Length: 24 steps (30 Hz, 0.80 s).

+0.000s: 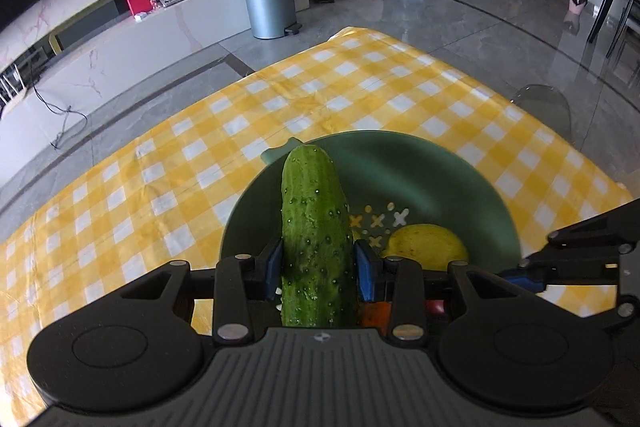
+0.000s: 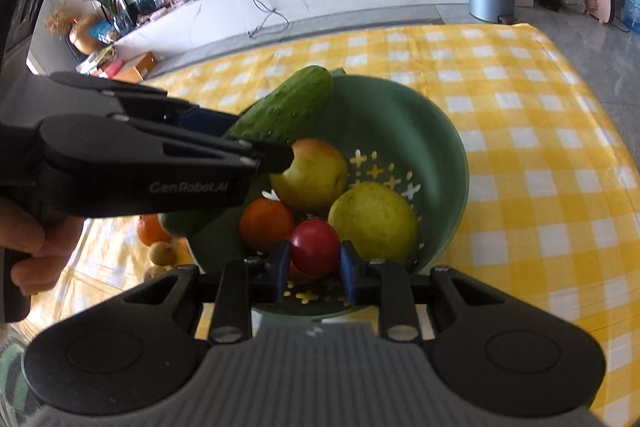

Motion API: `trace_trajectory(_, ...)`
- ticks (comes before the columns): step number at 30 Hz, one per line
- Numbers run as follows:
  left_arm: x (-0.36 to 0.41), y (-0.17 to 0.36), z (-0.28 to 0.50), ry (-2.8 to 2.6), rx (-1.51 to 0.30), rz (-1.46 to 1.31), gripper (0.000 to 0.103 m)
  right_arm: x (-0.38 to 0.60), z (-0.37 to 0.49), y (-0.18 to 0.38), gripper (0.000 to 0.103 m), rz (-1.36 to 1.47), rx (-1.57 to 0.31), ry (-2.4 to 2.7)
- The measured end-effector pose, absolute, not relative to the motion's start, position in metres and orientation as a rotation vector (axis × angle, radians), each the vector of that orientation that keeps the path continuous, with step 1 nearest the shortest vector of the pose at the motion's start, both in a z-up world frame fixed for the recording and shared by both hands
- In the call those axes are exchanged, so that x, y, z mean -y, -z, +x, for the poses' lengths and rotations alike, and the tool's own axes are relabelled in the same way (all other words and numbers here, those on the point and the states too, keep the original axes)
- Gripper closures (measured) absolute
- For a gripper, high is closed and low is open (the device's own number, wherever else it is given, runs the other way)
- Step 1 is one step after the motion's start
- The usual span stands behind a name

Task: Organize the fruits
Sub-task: 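Lower the cucumber into the colander and open the left gripper while the right releases the tomato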

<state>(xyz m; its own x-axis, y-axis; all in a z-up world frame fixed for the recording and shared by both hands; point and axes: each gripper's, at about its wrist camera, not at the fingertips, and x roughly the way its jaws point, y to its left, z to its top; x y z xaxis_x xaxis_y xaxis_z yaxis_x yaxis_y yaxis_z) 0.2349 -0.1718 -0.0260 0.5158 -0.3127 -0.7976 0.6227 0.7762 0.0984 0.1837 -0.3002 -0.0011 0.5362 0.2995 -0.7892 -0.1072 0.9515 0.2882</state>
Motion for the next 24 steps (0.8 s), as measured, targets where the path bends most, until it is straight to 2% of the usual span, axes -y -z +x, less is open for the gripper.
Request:
trace_trajectory(18,0.176,0.038,0.239,0.570,-0.845,0.435,0.060,0.290,0.194,0.004,0.080,0.118,-1.036,-0.244)
trace_trajectory(24,0.170,0.037,0.234,0.565,-0.848,0.425,0.055,0.286,0.195,0.005,0.079,0.073,-1.045,-0.241)
